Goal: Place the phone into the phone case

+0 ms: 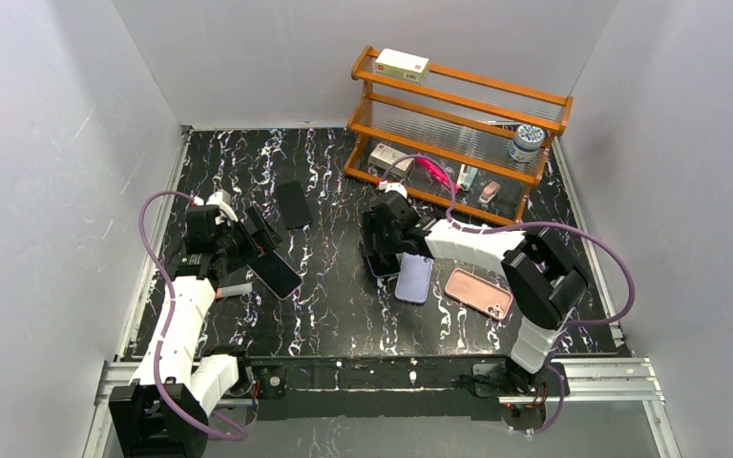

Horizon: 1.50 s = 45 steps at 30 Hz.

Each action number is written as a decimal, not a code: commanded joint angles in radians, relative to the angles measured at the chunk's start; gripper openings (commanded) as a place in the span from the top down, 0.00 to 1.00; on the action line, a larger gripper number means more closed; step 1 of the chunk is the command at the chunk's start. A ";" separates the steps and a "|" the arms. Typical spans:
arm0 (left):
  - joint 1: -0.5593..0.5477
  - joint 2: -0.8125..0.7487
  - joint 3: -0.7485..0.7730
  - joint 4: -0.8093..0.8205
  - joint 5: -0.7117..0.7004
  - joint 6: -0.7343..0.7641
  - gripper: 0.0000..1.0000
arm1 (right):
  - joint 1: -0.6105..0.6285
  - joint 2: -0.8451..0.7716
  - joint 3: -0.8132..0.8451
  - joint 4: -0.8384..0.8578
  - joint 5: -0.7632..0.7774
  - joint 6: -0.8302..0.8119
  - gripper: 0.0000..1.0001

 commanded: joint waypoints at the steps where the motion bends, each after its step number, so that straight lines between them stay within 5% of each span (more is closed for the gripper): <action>1: -0.004 -0.003 -0.010 0.000 0.009 0.012 0.02 | 0.006 -0.067 0.001 0.002 0.011 0.053 0.52; 18: -0.011 0.023 -0.007 0.003 0.070 0.003 0.03 | 0.006 -0.235 -0.190 -0.099 0.202 0.346 0.52; 27: -0.020 0.100 0.006 0.083 0.315 -0.068 0.03 | 0.006 -0.210 -0.227 -0.143 0.261 0.485 0.50; 31: -0.080 0.092 0.019 0.090 0.311 -0.078 0.03 | 0.007 -0.216 -0.251 -0.141 0.252 0.507 0.49; 39: -0.306 0.103 0.062 0.122 0.181 -0.123 0.02 | 0.008 -0.210 -0.284 -0.113 0.243 0.484 0.32; 45: -0.353 0.089 0.064 0.129 0.160 -0.158 0.02 | 0.007 -0.269 -0.283 -0.153 0.226 0.454 0.16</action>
